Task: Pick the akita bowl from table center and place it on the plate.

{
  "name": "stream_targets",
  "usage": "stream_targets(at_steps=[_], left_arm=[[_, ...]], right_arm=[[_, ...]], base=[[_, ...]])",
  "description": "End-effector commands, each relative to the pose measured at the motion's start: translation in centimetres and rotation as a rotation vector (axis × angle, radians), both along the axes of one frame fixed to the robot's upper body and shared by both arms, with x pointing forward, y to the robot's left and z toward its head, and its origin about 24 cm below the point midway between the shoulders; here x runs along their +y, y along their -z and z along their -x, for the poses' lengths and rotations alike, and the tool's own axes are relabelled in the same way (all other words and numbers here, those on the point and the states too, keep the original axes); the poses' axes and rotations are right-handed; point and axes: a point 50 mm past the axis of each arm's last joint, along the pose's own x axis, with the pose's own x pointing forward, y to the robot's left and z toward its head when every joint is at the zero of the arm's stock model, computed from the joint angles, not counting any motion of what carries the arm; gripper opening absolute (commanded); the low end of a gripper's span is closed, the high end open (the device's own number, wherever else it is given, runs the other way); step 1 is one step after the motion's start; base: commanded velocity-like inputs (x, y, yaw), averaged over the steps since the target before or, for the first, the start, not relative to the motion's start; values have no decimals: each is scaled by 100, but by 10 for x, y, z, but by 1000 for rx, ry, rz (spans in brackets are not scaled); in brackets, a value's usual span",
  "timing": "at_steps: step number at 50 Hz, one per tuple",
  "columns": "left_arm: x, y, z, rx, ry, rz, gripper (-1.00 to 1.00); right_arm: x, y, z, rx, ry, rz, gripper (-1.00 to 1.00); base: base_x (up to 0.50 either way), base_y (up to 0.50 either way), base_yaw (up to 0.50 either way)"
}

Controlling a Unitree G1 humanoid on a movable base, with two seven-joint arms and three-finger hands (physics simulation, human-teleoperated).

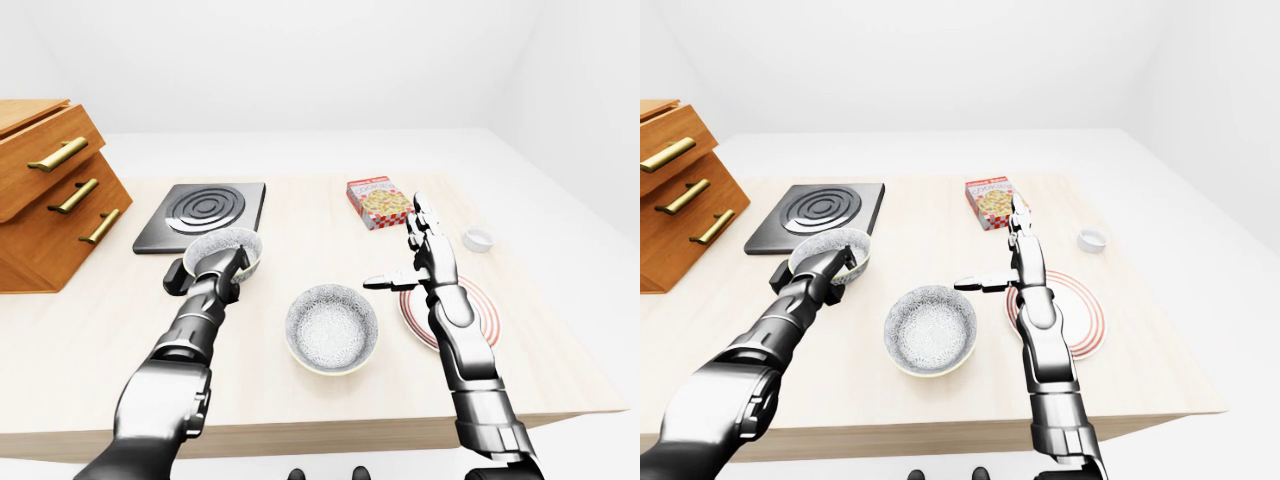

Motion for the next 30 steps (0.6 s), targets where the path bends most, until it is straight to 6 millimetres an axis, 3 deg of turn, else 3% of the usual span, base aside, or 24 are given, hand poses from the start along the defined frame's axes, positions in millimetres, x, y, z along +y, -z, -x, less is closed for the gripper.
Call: stream_targets(at_steps=[1, 15, 16, 17, 18, 30], left_arm=[[-8, -3, -2, -11, 80, 25, -100], [-4, -5, -2, -25, 123, -39, -100], [-23, -49, 8, -87, 280, -2, -100], [-31, -61, 38, -76, 294, 0, -100], [-33, -66, 43, -71, 300, -2, -100], [-49, -82, 62, -97, 388, -17, -100]], right_arm=[[0, -1, -1, -2, 1, -1, 100], [1, -3, 0, -13, -1, -1, 100], [2, -4, -1, -16, -3, -2, 100], [2, -4, -1, -17, -4, -2, 100], [2, -5, -1, -19, -4, -2, 100], [4, -17, -3, -64, -26, 35, 100]], base=[[0, 0, 0], [0, 0, 0], [0, 0, 0], [0, 0, 0], [0, 0, 0], [0, 0, 0]])
